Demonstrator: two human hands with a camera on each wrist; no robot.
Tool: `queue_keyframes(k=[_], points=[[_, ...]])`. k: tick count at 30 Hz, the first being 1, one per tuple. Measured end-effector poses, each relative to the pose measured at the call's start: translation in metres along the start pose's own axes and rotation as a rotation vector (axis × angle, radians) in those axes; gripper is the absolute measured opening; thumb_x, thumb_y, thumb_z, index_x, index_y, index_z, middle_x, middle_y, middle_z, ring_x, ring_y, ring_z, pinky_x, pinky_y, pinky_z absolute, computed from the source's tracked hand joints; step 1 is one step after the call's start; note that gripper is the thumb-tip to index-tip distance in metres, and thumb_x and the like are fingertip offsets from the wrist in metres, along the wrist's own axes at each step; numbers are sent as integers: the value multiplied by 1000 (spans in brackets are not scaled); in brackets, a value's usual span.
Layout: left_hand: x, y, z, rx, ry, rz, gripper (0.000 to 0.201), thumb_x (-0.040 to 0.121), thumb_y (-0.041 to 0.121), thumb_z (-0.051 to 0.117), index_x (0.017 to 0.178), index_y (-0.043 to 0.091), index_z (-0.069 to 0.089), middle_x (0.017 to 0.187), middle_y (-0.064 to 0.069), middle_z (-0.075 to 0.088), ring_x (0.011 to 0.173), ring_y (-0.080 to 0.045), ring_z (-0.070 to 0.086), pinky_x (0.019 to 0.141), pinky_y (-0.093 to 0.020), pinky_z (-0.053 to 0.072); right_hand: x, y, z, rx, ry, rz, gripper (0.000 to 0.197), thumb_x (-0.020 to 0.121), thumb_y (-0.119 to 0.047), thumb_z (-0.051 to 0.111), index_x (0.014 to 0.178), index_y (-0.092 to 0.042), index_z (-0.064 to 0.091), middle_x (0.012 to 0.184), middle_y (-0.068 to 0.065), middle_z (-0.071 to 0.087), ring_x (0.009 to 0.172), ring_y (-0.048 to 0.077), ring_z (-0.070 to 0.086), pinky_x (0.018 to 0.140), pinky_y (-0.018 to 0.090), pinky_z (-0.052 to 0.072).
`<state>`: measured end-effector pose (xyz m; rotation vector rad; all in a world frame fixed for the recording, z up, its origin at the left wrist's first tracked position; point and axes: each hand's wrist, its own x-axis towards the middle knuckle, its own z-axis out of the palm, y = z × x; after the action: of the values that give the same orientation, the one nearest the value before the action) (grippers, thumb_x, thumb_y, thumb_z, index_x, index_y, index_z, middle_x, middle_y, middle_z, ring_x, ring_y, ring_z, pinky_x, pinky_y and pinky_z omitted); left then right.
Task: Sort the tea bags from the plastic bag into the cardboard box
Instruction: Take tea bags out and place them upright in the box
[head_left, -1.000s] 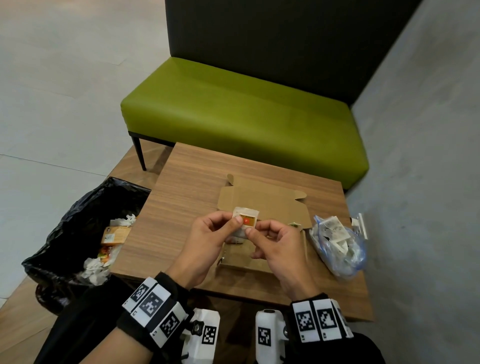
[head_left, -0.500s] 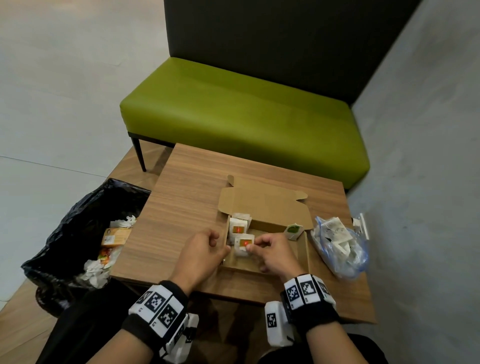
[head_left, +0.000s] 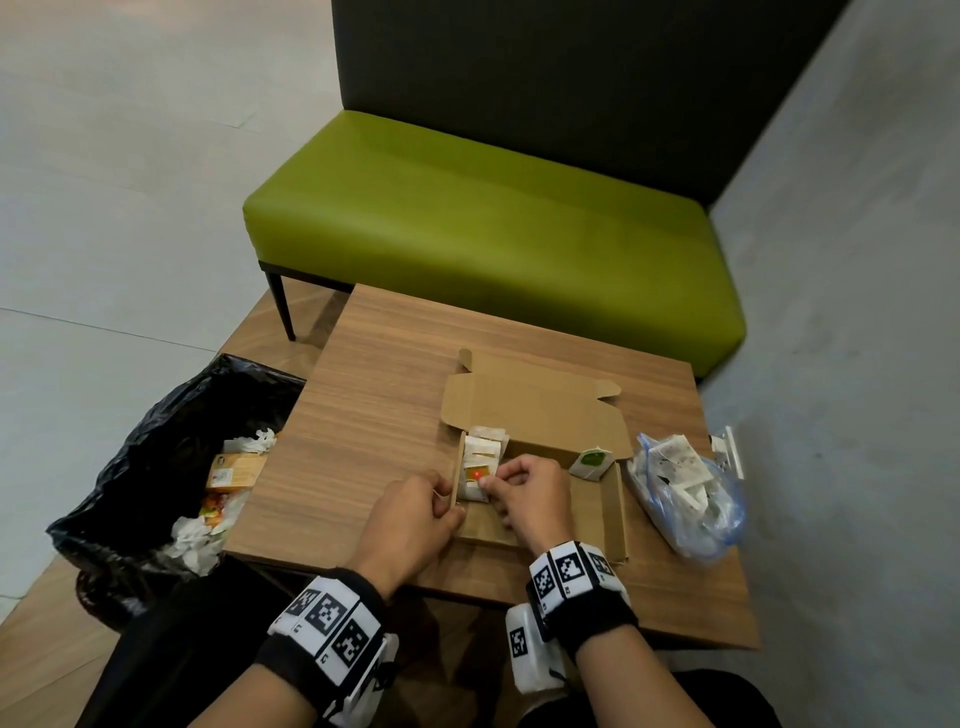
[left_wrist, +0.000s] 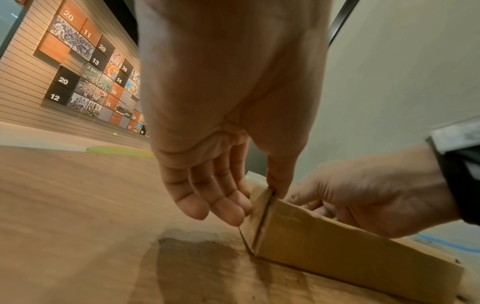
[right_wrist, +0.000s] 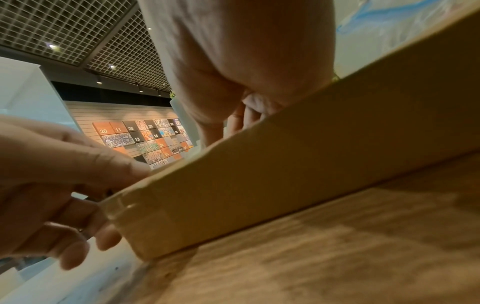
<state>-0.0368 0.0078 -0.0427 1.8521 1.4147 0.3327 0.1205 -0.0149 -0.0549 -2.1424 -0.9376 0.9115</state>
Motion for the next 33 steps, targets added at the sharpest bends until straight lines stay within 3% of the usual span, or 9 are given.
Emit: queue_keyframes(k=[4, 7, 11, 14, 18, 23, 26, 31, 33], points=[[0, -2, 1, -10, 5, 10, 15, 86, 30, 72, 93, 29, 59, 72, 7, 67, 70, -4, 62, 72, -27, 52, -1, 3, -11, -70, -4, 30, 26, 69, -34, 89, 80, -22, 68, 74, -2, 71, 72, 19, 70, 70, 48, 61], [0, -2, 2, -2, -1, 11, 14, 87, 31, 71, 95, 28, 60, 73, 6, 68, 71, -5, 63, 72, -27, 52, -6, 1, -17, -308, -43, -16, 43, 78, -45, 78, 115, -24, 70, 96, -3, 73, 91, 19, 68, 81, 38, 57], [1, -2, 3, 26, 10, 13, 19, 87, 32, 71, 103, 24, 64, 73, 8, 67, 71, -6, 63, 74, -28, 53, -16, -13, -17, -575, -130, -96, 29, 88, -42, 62, 112, -27, 65, 103, 0, 69, 98, 24, 65, 80, 33, 52], [2, -3, 4, 69, 15, 29, 23, 88, 33, 70, 107, 22, 65, 74, 10, 65, 73, -6, 62, 73, -24, 50, -22, -20, -18, -626, -181, -152, 37, 91, -36, 59, 128, -34, 58, 118, 0, 65, 110, 24, 61, 79, 30, 43], [2, -4, 3, 87, 21, 37, 26, 87, 34, 70, 109, 20, 66, 72, 12, 64, 73, -6, 61, 72, -22, 46, -26, -22, -21, -638, -140, -147, 42, 93, -37, 57, 135, -30, 53, 127, 2, 60, 116, 25, 59, 90, 35, 47], [-1, 4, 0, 111, 33, 14, 37, 87, 45, 69, 114, 21, 63, 78, 11, 64, 75, -4, 60, 70, -23, 47, -33, -26, -46, -489, -7, -139, 47, 92, -33, 57, 139, -28, 53, 120, -5, 60, 103, 14, 59, 84, 32, 50], [-5, 14, -9, 148, 84, -18, 45, 86, 54, 65, 119, 24, 59, 94, 9, 66, 87, -11, 63, 69, -28, 47, -41, -28, -76, -415, 144, -212, 31, 92, -30, 60, 122, -29, 65, 107, -10, 62, 92, 7, 58, 76, 27, 47], [-15, 54, -6, 116, 135, 98, 24, 89, 43, 64, 107, 28, 61, 80, 12, 63, 77, -11, 61, 64, -31, 48, -48, -3, -146, -483, 663, -220, 20, 89, -25, 65, 107, -19, 70, 113, 6, 57, 106, 24, 50, 76, 30, 37], [-17, 73, 2, 73, 83, 177, 17, 91, 37, 63, 105, 29, 61, 78, 12, 61, 73, -4, 57, 64, -27, 48, -41, 12, -172, -469, 696, -96, 27, 86, -21, 67, 112, -16, 66, 122, 12, 52, 113, 31, 45, 78, 33, 35]])
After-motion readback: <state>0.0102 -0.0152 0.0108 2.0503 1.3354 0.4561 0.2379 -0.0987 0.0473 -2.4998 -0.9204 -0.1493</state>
